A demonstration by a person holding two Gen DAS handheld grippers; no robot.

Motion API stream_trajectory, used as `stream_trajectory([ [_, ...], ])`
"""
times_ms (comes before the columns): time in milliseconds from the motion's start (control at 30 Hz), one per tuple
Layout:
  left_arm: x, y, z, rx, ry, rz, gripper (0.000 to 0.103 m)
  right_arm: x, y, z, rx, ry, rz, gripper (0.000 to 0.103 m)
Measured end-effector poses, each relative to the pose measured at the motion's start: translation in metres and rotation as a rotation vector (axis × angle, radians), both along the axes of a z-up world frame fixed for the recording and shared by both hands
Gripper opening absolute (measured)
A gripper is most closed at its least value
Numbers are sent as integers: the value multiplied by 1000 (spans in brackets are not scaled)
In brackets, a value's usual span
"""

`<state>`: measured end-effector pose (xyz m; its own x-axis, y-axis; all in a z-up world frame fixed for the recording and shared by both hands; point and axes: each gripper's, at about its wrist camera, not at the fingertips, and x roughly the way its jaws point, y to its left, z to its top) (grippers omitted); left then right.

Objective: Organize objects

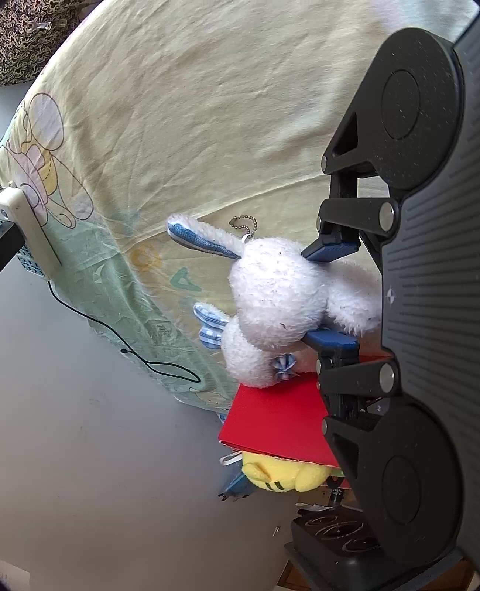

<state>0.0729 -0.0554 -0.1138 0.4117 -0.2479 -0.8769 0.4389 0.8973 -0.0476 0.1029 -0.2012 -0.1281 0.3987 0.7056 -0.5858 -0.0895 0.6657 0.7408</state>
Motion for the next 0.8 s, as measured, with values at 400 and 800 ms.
stream_trajectory([
  [400,-37,12,6,26,19,61,82,-36,12,4,13,13,51,43],
  [800,-69,38,16,49,25,105,82,-65,35,12,15,-5,110,43],
])
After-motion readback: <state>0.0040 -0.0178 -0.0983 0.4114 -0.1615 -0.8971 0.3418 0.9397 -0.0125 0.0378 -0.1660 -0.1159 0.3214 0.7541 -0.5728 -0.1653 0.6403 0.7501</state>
